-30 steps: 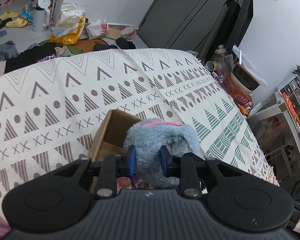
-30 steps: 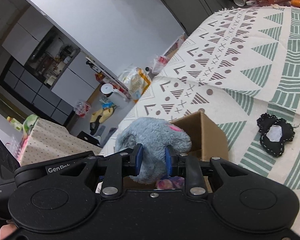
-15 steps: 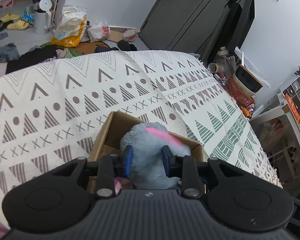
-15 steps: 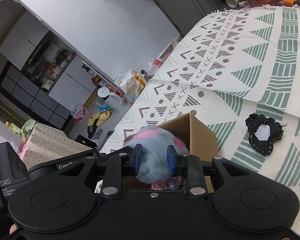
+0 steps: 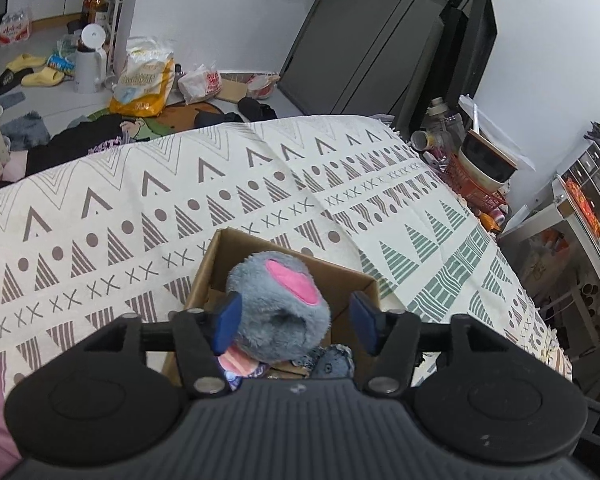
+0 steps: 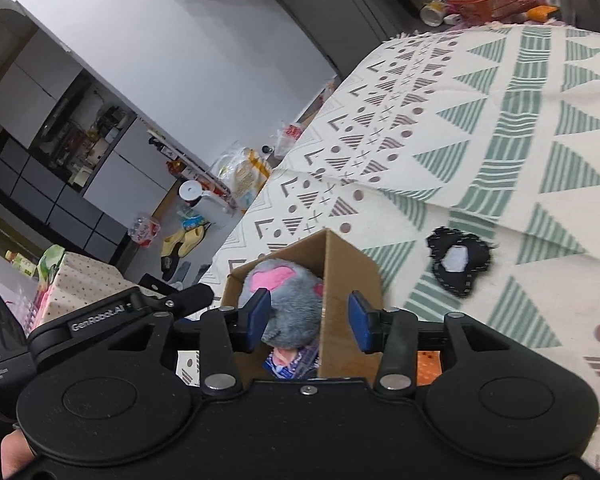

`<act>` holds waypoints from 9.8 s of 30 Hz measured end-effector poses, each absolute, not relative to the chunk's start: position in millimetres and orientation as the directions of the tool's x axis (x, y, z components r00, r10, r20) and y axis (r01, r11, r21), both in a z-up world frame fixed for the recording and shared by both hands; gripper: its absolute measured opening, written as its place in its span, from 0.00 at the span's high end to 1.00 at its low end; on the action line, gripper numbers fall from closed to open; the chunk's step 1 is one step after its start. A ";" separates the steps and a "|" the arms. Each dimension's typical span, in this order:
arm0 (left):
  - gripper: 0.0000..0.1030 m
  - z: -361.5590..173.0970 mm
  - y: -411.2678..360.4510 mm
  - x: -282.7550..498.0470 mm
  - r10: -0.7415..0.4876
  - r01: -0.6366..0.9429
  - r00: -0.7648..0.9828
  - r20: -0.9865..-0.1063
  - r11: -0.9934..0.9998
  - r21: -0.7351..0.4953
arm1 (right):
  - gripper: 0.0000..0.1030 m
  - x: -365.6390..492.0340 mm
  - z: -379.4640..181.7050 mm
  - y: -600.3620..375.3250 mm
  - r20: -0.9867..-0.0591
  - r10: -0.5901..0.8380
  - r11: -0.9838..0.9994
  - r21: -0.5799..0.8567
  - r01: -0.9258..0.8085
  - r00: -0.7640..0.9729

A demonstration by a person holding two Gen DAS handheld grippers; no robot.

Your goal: Organize soft objects

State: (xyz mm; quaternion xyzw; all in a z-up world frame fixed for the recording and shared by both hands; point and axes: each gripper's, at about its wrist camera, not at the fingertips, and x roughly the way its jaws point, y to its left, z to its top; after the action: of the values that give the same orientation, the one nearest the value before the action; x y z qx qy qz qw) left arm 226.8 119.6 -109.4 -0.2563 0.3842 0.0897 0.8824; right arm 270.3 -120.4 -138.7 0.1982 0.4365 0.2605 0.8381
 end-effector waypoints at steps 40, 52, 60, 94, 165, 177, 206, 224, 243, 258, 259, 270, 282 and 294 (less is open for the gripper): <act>0.33 -115.6 -51.3 226.2 0.047 -0.405 0.578 -0.815 0.884 -0.236 | 0.37 278.7 -169.2 -271.7 -0.575 0.645 0.679 0.733 -0.034 0.503; 0.33 -156.0 -68.3 238.5 0.132 -0.486 0.499 -0.856 0.861 -0.150 | 0.37 285.6 -192.3 -279.9 -0.557 0.682 0.640 0.768 -0.017 0.474; 0.34 -169.7 -84.3 248.2 0.194 -0.484 0.471 -0.861 0.873 -0.068 | 0.37 291.5 -199.1 -285.4 -0.557 0.688 0.632 0.775 -0.006 0.466; 0.82 -204.6 -88.7 277.6 0.272 -0.448 0.460 -0.845 0.893 0.044 | 0.37 322.6 -233.0 -273.2 -0.545 0.727 0.594 0.804 0.016 0.417; 0.74 -109.5 102.3 228.7 -0.021 -0.451 0.605 -0.796 0.815 -0.364 | 0.76 301.7 -162.4 -121.5 -0.561 0.750 0.660 0.670 -0.339 0.352; 0.48 -109.1 85.9 251.3 -0.030 -0.424 0.619 -0.785 0.829 -0.366 | 0.64 318.6 -177.1 -155.2 -0.594 0.691 0.708 0.671 -0.219 0.413; 0.37 -151.6 99.1 256.2 0.004 -0.498 0.508 -0.861 0.817 -0.290 | 0.90 332.7 -234.1 -141.5 -0.784 0.482 0.873 0.466 -0.142 0.391; 0.37 -129.1 105.0 210.3 -0.054 -0.446 0.540 -0.840 0.828 -0.339 | 0.90 267.9 -159.5 -148.9 -0.698 0.498 0.861 0.467 -0.201 0.514; 0.36 -110.7 124.1 185.1 -0.081 -0.396 0.544 -0.836 0.853 -0.340 | 0.72 223.9 -122.8 -92.2 -0.706 0.517 0.856 0.431 -0.285 0.484; 0.14 -69.1 114.5 157.2 -0.081 -0.308 0.568 -0.819 0.902 -0.302 | 0.41 187.8 -85.5 -103.2 -0.707 0.468 0.883 0.388 -0.264 0.530; 0.14 -65.8 113.6 154.6 -0.088 -0.299 0.570 -0.817 0.904 -0.306 | 0.38 183.4 -83.3 -104.8 -0.705 0.460 0.888 0.378 -0.262 0.540; 0.07 -33.7 83.4 122.7 -0.060 -0.205 0.612 -0.788 0.951 -0.232 | 0.18 138.7 -67.5 -133.1 -0.689 0.398 0.917 0.322 -0.235 0.606; 0.02 -10.0 71.9 77.2 -0.035 -0.194 0.659 -0.751 0.957 -0.214 | 0.06 95.0 -41.9 -154.6 -0.637 0.377 0.925 0.293 -0.241 0.672; 0.00 9.7 58.6 39.7 0.000 -0.163 0.701 -0.713 0.974 -0.159 | 0.00 58.8 -27.2 -165.2 -0.612 0.343 0.939 0.252 -0.235 0.712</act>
State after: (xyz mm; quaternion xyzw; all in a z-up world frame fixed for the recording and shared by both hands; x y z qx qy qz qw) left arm 39.7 58.6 9.7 -0.1057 0.3842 0.0446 0.9161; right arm 58.8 -165.2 -27.2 0.0781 0.3454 0.1568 0.9219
